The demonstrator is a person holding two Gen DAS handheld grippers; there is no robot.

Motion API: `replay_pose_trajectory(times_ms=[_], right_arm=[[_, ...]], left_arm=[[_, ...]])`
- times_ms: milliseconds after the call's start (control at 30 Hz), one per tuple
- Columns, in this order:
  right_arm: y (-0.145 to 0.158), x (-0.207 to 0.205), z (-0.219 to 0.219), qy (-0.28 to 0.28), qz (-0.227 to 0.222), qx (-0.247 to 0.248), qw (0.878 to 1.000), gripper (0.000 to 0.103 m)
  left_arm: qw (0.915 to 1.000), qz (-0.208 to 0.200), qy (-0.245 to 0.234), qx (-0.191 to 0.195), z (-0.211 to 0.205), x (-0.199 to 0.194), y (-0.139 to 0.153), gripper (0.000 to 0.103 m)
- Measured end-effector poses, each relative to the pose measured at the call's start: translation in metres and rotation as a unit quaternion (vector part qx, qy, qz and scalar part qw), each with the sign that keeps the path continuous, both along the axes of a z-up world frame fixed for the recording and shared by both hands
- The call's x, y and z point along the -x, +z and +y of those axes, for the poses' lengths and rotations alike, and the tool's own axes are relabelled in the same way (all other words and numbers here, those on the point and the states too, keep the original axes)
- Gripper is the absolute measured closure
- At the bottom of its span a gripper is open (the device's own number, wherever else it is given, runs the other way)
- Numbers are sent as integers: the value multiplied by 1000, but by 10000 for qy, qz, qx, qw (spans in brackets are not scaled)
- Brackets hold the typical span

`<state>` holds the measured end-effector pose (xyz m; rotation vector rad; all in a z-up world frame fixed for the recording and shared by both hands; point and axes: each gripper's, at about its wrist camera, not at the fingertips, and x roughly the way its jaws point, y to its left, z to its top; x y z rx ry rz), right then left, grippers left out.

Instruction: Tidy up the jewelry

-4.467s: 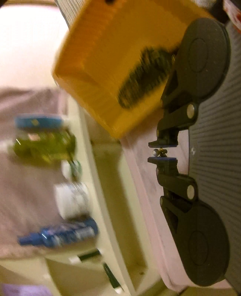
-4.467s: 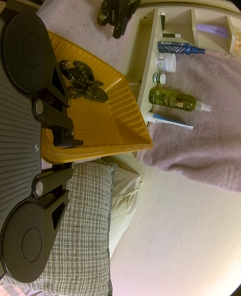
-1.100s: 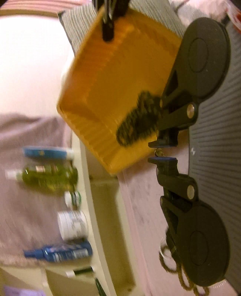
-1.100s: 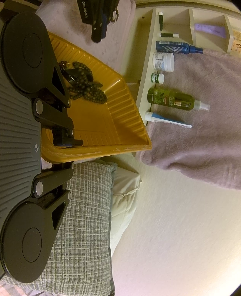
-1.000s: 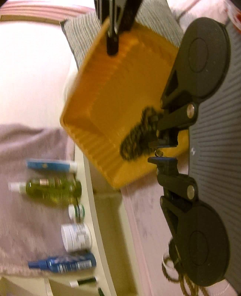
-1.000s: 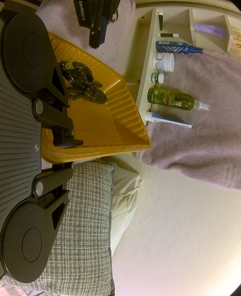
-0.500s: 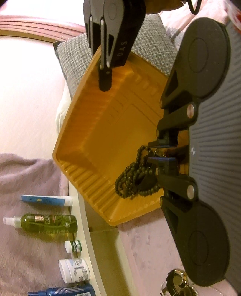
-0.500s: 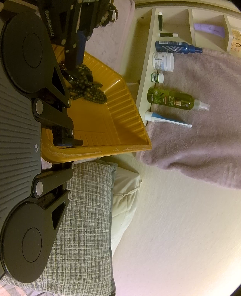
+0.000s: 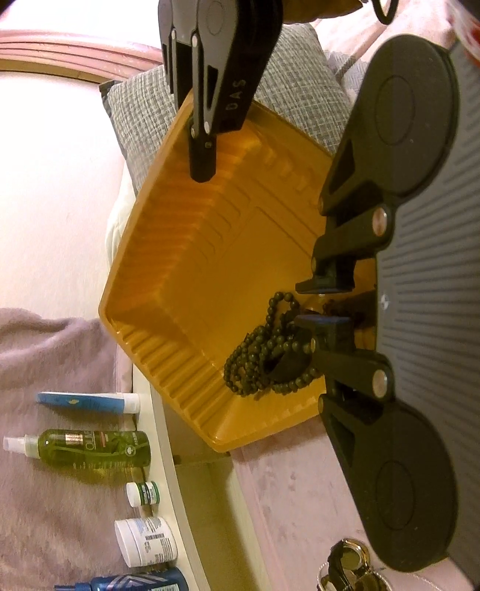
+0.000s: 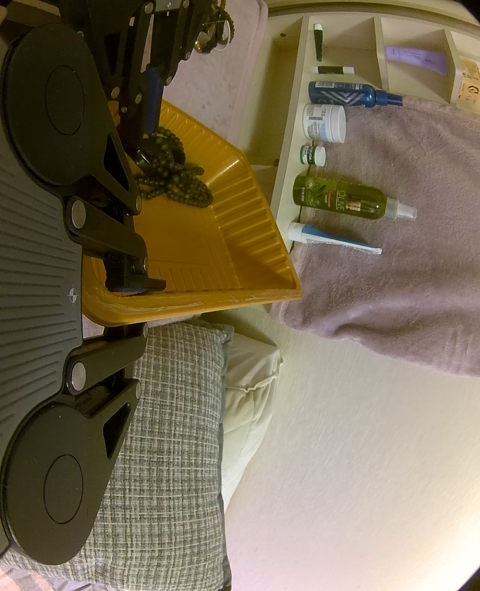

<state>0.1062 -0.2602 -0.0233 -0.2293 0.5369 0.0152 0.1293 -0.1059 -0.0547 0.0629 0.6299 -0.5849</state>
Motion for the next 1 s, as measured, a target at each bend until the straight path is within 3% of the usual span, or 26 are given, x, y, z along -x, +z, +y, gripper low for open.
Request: replay_pose_trajectory(times_ms=[233, 467, 833, 1000], right_arm=[[0, 0, 1, -4, -8, 0, 10000, 98], [0, 0, 1, 1, -14, 9, 10000, 98], [1, -1, 2, 23, -11, 44, 10000, 98], [1, -1, 2, 22, -12, 48, 10000, 98]], left_arm=[[9992, -237, 257, -188, 17, 13, -1, 94], [9953, -372, 836, -328, 52, 20, 0, 93], [9762, -429, 2030, -632, 134, 21, -3, 89], [9697, -307, 2277, -830, 157, 16, -12, 83]])
